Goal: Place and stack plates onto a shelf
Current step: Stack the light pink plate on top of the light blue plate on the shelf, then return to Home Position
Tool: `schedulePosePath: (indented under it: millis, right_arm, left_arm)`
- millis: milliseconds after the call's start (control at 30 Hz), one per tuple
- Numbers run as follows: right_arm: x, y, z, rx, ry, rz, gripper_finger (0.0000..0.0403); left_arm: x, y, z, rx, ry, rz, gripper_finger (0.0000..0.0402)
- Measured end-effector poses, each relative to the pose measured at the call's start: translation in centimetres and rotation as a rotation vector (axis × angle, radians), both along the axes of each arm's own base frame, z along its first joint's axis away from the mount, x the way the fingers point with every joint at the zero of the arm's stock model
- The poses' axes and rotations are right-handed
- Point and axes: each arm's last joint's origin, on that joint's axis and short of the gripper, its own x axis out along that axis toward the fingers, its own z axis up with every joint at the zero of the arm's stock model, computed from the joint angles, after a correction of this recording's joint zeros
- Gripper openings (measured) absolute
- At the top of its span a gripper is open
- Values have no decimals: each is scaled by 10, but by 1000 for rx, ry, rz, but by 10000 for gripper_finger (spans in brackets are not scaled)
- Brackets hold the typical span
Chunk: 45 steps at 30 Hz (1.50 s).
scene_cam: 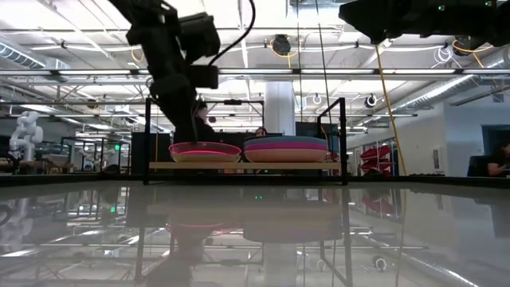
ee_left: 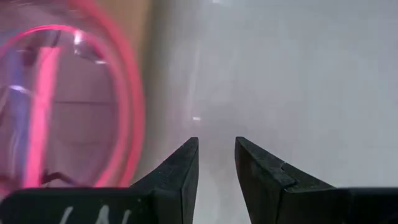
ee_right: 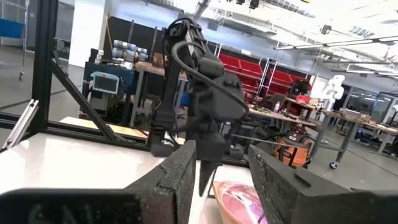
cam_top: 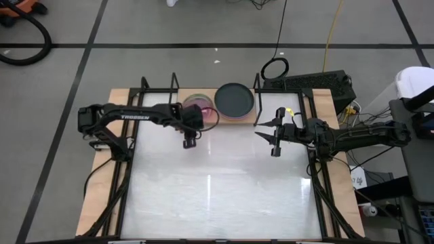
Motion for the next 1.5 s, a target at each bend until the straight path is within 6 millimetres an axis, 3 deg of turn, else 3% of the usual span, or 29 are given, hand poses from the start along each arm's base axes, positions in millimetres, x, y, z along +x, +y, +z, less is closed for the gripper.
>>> schedulePosePath:
  millis: [267,500,633,767,900,1100,1200,1333,1500]
  right_arm:
    - [0,0,-1,0,11,-1,130]
    - [0,0,-3,1,33,-1,130]
    - [0,0,-4,8,48,-13,130]
    - [-9,-6,-1,49,42,-198,130]
    - [-27,-7,5,38,40,-254,130]
    - [-60,-5,16,42,-41,-250,130]
    - [-76,-5,21,66,-103,-245,130]
    - [-90,-4,22,68,-125,-210,130]
    - [-102,-2,20,53,-141,-162,130]
  left_arm:
    - [-9,28,-6,58,-19,145,111]
    - [-5,34,-3,67,-74,163,111]
    - [5,29,13,41,-148,140,111]
    - [4,24,43,101,-237,131,111]
    - [-15,17,83,156,-389,135,110]
    - [-66,-9,147,200,-653,129,102]
    - [-90,-25,167,201,-766,103,83]
    - [-113,-41,170,194,-858,65,53]
    - [-137,-53,155,214,-948,80,11]
